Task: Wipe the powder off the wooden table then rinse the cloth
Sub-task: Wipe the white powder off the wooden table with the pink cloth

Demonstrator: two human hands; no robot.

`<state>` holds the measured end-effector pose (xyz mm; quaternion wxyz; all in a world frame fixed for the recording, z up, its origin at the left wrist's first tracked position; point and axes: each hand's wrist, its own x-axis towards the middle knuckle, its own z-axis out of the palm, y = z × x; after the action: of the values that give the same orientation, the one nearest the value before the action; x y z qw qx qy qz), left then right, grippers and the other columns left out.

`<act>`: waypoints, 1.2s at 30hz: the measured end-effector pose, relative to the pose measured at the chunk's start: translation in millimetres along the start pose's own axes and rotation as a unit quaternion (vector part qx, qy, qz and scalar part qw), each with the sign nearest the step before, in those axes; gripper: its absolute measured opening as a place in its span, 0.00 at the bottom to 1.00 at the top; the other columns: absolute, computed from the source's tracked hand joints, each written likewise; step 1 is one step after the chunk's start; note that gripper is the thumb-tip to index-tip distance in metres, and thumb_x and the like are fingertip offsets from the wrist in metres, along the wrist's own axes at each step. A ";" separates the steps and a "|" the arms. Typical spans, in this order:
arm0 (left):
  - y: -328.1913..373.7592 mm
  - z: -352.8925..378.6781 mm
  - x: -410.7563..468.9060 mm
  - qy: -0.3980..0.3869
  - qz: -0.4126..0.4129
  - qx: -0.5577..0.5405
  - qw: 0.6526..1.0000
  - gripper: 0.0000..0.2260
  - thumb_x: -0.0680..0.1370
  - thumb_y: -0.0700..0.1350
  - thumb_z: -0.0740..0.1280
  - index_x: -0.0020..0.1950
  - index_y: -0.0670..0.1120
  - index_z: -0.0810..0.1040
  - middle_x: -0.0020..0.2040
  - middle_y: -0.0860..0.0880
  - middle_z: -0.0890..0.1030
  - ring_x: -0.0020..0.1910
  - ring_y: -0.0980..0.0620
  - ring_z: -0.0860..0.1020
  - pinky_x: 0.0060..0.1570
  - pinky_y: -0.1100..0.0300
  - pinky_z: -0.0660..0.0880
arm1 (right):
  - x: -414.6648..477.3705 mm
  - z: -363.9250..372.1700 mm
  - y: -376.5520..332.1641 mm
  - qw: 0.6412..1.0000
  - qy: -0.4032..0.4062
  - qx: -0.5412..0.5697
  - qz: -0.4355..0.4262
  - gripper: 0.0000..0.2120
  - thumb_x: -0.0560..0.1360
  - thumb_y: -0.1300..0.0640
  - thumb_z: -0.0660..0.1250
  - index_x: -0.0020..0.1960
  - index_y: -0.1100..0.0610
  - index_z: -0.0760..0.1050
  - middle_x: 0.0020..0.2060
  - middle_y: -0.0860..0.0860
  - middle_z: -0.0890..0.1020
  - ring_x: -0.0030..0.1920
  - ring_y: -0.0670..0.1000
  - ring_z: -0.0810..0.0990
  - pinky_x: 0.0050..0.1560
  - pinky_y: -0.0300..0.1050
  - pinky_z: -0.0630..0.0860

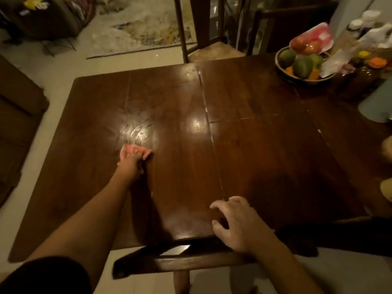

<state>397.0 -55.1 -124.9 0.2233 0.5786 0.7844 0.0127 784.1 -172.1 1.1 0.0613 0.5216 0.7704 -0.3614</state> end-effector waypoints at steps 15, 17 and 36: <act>-92.1 -9.1 -47.6 -0.037 0.356 -0.065 0.932 0.30 0.69 0.36 0.63 0.66 0.60 0.78 0.72 0.59 0.71 0.76 0.59 0.62 0.77 0.52 0.47 | 179.0 68.1 -89.7 0.976 -0.080 -0.051 0.197 0.49 0.74 0.24 0.56 0.79 0.43 0.30 0.75 0.67 0.26 0.74 0.75 0.29 0.72 0.76 0.37; -134.3 -28.2 -52.2 0.045 0.250 -0.114 0.960 0.31 0.68 0.33 0.65 0.65 0.60 0.77 0.70 0.60 0.72 0.74 0.57 0.65 0.75 0.54 0.55 | 189.2 82.1 -109.0 0.980 -0.090 -0.075 0.162 0.51 0.73 0.22 0.54 0.78 0.43 0.26 0.73 0.66 0.23 0.72 0.74 0.25 0.69 0.78 0.34; -88.2 -29.9 -13.8 0.032 0.044 -0.060 0.997 0.33 0.78 0.35 0.59 0.79 0.59 0.59 0.81 0.54 0.53 0.80 0.45 0.48 0.74 0.39 0.44 | 209.6 109.3 -140.4 0.981 -0.113 -0.086 0.130 0.59 0.64 0.17 0.55 0.74 0.41 0.20 0.69 0.58 0.16 0.69 0.67 0.17 0.63 0.77 0.25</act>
<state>309.7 -89.8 -118.0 0.2313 0.5974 0.7628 0.0878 540.1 -108.2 -108.4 0.2386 0.5657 0.7127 -0.3393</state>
